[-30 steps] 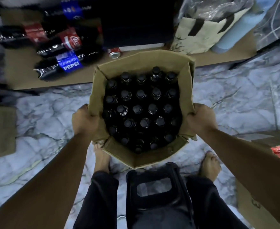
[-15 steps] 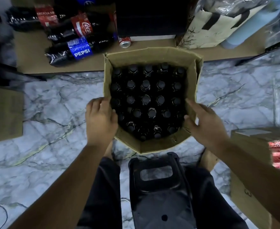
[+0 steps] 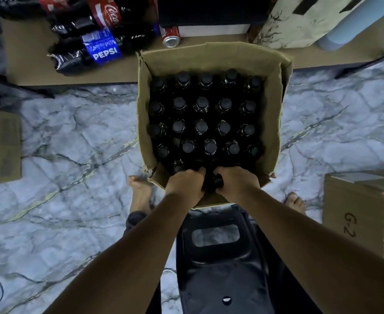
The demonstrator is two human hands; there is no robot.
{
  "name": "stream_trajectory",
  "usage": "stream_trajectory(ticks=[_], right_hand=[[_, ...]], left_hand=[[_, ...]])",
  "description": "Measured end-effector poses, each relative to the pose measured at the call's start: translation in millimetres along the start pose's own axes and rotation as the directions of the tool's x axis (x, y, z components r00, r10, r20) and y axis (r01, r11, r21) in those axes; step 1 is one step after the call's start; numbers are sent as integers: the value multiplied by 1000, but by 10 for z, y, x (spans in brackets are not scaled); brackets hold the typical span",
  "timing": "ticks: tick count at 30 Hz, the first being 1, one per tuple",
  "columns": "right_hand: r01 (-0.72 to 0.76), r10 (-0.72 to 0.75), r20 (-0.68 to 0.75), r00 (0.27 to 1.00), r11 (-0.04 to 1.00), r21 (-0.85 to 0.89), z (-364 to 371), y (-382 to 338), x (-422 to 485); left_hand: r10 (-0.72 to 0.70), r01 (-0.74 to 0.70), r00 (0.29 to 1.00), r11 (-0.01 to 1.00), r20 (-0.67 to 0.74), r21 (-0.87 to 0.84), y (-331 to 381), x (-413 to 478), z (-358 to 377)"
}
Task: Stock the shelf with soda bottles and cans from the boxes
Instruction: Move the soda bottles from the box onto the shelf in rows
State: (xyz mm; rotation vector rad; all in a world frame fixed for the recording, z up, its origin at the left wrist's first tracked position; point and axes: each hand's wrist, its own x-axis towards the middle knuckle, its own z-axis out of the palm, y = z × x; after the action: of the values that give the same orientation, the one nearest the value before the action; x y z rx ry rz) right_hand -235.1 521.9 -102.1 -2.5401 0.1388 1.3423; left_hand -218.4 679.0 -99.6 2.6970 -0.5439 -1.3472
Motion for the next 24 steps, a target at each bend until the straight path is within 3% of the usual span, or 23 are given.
stream_trajectory(ticks=[7, 13, 17, 24], right_hand=[[22, 20, -257, 966, 987, 161, 109, 86, -66], [4, 56, -208, 976, 961, 276, 67, 86, 76], [13, 70, -223, 972, 936, 352, 99, 130, 127], [155, 6, -342, 940, 884, 442, -85, 173, -211]], left_hand=[[-124, 77, 978, 963, -170, -259, -4, -39, 1], [-177, 90, 968, 905, -176, -415, -28, 118, 63], [-222, 84, 960, 812, -172, -577, -52, 210, 92], [-245, 32, 947, 716, -208, -697, 22, -164, -216]])
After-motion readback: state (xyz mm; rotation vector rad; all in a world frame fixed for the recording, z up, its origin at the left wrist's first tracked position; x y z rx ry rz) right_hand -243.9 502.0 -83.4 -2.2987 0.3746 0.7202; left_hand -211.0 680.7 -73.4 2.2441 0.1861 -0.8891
